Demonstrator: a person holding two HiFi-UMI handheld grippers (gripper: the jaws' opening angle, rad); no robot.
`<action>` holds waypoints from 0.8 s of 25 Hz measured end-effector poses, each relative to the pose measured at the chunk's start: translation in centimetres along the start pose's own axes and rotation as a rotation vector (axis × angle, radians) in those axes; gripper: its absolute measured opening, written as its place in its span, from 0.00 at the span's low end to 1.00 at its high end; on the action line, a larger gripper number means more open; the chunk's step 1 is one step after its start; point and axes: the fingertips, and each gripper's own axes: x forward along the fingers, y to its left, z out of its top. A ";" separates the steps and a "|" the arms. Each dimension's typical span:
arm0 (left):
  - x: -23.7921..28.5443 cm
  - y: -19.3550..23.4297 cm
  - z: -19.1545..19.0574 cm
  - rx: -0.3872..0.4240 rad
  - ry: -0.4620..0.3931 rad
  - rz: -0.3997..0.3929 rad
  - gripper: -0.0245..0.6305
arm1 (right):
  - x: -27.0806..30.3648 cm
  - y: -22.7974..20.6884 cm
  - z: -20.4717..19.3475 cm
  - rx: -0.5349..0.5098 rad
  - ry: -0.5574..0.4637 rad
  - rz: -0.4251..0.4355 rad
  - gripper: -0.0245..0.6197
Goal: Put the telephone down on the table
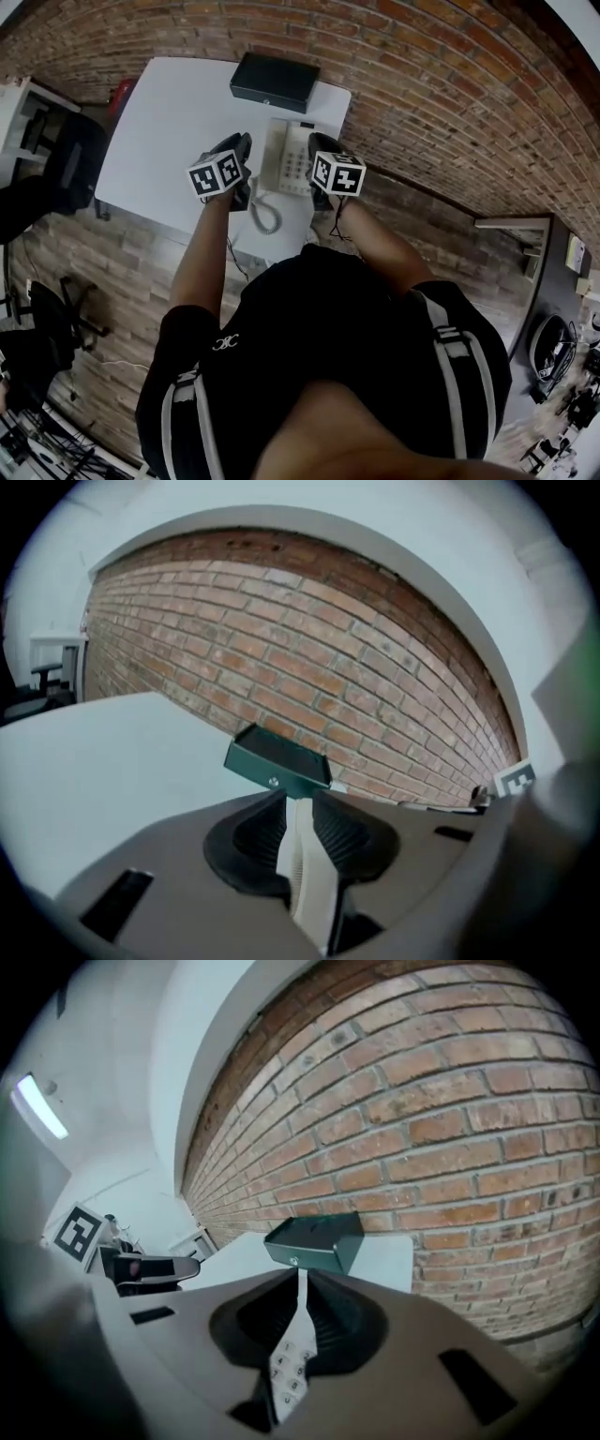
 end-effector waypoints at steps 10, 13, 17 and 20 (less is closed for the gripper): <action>-9.4 -4.4 8.2 0.257 -0.297 0.127 0.09 | -7.1 8.0 11.0 -0.288 -0.399 0.119 0.04; -12.2 -5.3 9.6 0.294 -0.357 0.151 0.08 | -9.1 9.4 12.8 -0.326 -0.453 0.136 0.04; -15.1 -7.1 10.9 0.313 -0.411 0.144 0.07 | -10.9 10.3 13.5 -0.334 -0.474 0.149 0.04; -16.8 -8.5 10.8 0.276 -0.444 0.127 0.06 | -12.0 10.5 13.2 -0.336 -0.485 0.135 0.04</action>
